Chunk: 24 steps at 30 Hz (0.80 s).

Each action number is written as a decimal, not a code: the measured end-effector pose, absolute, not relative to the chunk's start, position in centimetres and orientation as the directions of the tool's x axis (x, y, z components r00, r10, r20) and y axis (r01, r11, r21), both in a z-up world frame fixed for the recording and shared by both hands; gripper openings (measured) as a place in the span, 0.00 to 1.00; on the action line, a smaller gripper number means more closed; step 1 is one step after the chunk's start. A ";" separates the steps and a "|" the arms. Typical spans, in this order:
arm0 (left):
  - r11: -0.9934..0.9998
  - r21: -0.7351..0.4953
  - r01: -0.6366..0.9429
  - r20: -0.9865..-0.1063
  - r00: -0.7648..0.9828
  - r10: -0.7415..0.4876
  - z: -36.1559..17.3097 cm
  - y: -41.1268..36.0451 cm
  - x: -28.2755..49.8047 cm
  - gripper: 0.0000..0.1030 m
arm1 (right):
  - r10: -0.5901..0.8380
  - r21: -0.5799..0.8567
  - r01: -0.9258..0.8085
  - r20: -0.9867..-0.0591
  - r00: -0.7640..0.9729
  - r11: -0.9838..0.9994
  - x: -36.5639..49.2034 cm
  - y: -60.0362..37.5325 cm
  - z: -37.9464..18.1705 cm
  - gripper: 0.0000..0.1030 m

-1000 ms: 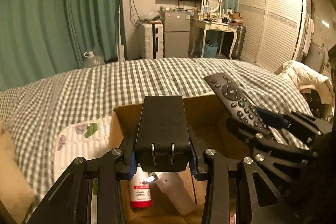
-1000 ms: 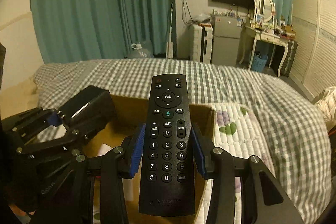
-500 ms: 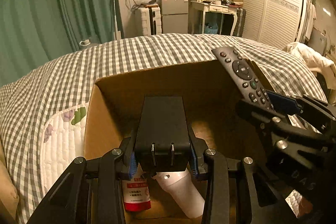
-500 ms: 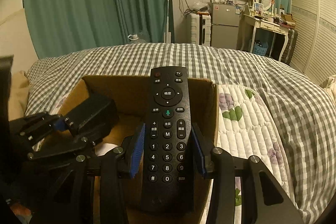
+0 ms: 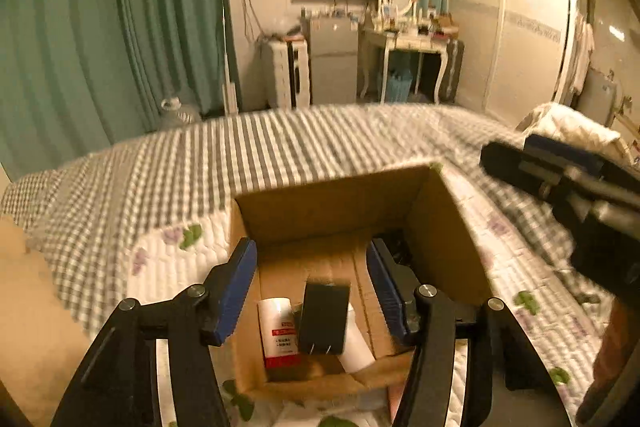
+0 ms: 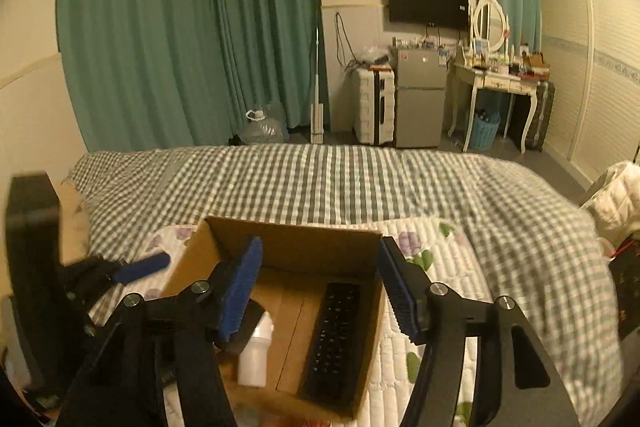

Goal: Organize rigid objects
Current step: 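Lower the remote and black charger into the box and open both tools, then grasp the small white charger with the left tool while the right tool grasps the pink notebook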

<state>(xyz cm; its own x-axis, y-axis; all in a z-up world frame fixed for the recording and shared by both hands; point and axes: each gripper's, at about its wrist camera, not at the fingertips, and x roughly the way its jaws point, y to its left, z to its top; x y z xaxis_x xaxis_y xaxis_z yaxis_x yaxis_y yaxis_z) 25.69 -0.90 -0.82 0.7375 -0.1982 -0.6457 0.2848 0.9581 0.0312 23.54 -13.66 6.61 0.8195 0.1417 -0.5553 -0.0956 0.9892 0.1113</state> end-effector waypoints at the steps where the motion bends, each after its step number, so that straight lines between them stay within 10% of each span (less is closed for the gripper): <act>1: 0.959 0.032 0.281 -0.634 0.747 -0.197 0.2 -0.6 24.8 0.63 | 0.138 0.104 -0.096 -0.555 0.820 0.990 22.8 -13.6 7.3 0.59; 10: 0.973 0.014 0.231 -0.570 0.801 -0.182 2.5 3.0 16.6 0.97 | 0.132 0.089 -0.100 -0.541 0.831 0.991 14.7 -12.7 10.5 0.80; 15: 0.981 0.040 0.188 -0.598 0.791 -0.127 -1.2 4.6 14.5 0.98 | 0.106 0.062 -0.086 -0.569 0.816 0.994 11.2 -11.8 7.2 1.00; 24: 0.994 -0.002 0.113 -0.725 0.685 -0.080 -12.3 6.4 13.3 0.98 | 0.104 0.081 -0.066 -0.722 0.684 0.994 10.2 -11.5 -4.8 1.00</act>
<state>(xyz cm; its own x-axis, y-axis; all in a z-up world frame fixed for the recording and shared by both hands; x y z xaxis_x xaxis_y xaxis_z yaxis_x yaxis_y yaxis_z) 13.34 6.35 -12.34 0.6845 -0.0796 -0.7246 0.1133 0.9936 -0.0021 10.15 -11.46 -4.79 0.6837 0.1045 -0.7222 -0.0663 0.9945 0.0811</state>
